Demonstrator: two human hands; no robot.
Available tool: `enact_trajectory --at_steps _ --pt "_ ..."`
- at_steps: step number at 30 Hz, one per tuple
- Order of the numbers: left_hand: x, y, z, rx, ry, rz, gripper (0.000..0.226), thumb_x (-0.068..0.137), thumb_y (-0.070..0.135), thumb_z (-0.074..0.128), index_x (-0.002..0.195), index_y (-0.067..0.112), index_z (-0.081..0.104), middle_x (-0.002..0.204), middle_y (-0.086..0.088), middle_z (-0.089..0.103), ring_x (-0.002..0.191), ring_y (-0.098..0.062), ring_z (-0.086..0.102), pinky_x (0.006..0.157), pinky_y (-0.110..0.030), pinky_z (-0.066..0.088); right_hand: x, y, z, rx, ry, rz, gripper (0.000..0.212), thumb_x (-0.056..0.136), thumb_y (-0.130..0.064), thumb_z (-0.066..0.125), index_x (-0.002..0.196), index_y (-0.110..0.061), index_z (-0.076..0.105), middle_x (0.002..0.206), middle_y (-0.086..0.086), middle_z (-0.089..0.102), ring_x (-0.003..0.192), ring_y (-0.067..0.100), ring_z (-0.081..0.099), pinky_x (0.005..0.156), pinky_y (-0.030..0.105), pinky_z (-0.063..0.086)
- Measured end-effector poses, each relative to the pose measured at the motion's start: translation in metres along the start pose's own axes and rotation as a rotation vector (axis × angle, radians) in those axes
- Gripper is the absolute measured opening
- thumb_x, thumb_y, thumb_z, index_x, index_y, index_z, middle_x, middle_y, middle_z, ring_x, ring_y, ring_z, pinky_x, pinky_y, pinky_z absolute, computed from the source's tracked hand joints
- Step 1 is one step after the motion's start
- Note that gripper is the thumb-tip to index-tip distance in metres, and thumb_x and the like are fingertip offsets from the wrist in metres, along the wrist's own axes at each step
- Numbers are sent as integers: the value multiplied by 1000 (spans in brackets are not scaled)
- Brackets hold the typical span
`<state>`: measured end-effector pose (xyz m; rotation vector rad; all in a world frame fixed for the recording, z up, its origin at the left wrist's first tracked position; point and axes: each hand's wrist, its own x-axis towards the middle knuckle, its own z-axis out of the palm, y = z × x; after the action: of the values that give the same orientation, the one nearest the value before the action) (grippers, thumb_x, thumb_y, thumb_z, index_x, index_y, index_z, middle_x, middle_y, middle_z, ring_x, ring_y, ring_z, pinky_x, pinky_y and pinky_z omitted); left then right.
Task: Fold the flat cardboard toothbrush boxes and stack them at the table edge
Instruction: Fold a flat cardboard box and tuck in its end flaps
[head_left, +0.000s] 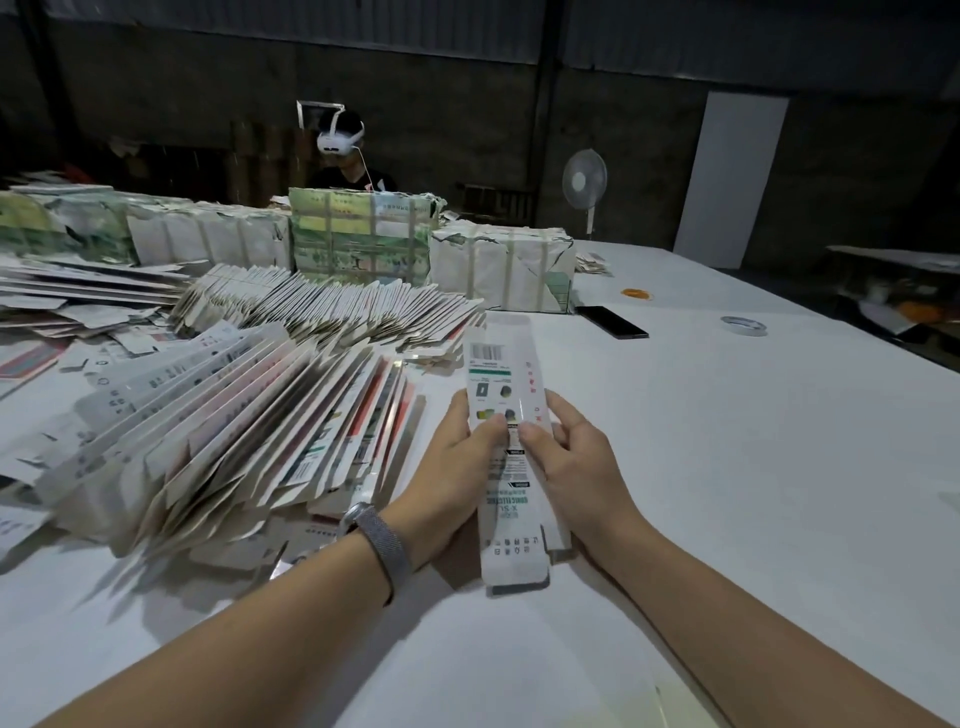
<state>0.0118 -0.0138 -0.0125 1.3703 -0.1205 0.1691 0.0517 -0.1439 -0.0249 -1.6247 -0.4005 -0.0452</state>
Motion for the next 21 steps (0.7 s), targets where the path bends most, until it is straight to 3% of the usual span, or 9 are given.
enact_trajectory --at_steps 3,6,10,12,15,21 --pt "-3 0 2 12 -64 23 29 107 11 43 127 27 57 115 1 75 100 -20 74 72 -29 60 0 -1 -1 -21 33 -29 36 85 -39 58 120 -36 64 108 -8 75 97 18 73 89 47 58" --pt "-4 0 4 39 -61 33 27 110 30 38 126 32 58 113 -1 76 99 -18 74 74 -28 60 -3 -1 3 -16 17 -25 36 86 -42 60 121 -35 64 109 -10 75 98 16 73 90 47 58" --pt "-3 8 -2 -195 -65 -100 63 97 65 27 109 27 76 103 -8 78 90 -24 77 67 -29 61 -8 -1 15 36 -46 -32 40 84 -42 63 123 -35 60 110 -8 75 96 16 74 86 45 60" --pt "-1 8 -5 -230 -93 -144 71 87 73 27 114 26 73 108 -9 78 95 -26 76 69 -31 62 -9 -3 18 58 -65 -51 41 85 -42 63 125 -35 58 111 -9 74 97 16 73 82 41 61" --pt "1 5 -7 -183 -104 -164 66 98 68 22 124 27 66 112 -6 77 99 -24 75 73 -32 62 -12 -5 18 76 -101 -56 40 87 -44 60 126 -38 54 113 -11 73 98 15 73 79 35 61" --pt "3 4 -11 -99 -88 -121 64 103 61 20 130 23 63 109 -6 78 94 -24 76 69 -30 61 -18 -7 16 -23 -142 -64 46 87 -50 60 129 -45 43 112 -16 72 93 13 74 78 41 62"
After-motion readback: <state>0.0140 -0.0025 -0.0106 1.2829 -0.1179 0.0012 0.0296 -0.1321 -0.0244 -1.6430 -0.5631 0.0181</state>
